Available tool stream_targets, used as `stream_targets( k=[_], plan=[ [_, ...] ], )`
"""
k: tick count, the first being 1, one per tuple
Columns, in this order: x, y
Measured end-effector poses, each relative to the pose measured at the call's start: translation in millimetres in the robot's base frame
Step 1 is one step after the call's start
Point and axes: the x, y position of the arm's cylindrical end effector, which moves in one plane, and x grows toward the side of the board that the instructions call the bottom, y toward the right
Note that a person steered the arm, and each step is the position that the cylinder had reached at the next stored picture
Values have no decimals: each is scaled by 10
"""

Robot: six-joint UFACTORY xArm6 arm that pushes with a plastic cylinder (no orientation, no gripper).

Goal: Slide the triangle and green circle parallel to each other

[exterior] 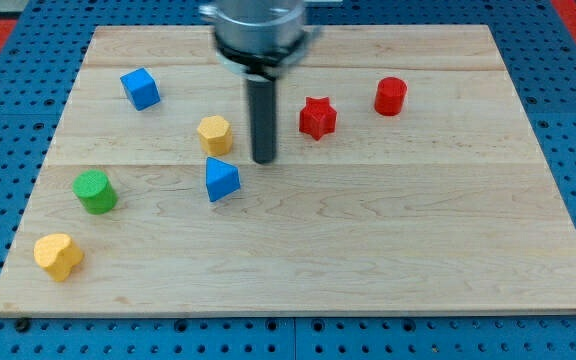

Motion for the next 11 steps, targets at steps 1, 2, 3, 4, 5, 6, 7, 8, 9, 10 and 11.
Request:
stream_targets(
  k=[1,2,3,4,5,6,7,8,9,10,11],
  plan=[
    [-137,-460],
    [-335,-1127],
    [-237,-1506],
    [133,-1948],
    [654,-1963],
    [741,-747],
    [881,68],
    [880,369],
    [701,605],
    [369,234],
    [494,-467]
  ],
)
